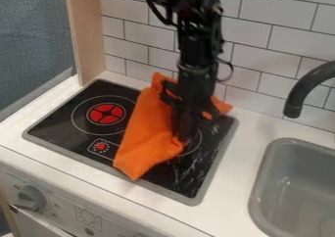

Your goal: Fold the cloth from the bottom left to the bottom right

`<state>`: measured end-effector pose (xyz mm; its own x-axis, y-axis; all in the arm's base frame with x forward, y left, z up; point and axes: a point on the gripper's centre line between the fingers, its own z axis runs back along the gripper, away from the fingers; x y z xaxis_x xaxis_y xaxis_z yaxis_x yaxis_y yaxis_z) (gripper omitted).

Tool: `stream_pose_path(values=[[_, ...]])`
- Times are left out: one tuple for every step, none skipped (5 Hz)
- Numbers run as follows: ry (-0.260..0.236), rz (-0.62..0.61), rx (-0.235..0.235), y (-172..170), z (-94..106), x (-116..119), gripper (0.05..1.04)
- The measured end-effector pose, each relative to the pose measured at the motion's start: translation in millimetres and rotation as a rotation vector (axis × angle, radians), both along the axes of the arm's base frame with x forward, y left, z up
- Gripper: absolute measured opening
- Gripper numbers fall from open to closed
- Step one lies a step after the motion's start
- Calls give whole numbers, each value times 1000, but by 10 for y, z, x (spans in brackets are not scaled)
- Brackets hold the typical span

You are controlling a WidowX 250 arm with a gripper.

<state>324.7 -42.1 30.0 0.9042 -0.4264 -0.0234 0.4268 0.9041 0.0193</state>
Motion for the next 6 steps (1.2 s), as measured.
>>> stream_pose_path(values=[[12,-26,14,-54,-65,-14,224],[15,-24,19,-47,-64,-20,473],[20,-22,12,-53,-67,-23,763],[34,-15,3,-33,-64,-43,1003],[46,-11,-14,-28,-33,-65,1009],[-5,-14,-37,-57,185,-41,1000]])
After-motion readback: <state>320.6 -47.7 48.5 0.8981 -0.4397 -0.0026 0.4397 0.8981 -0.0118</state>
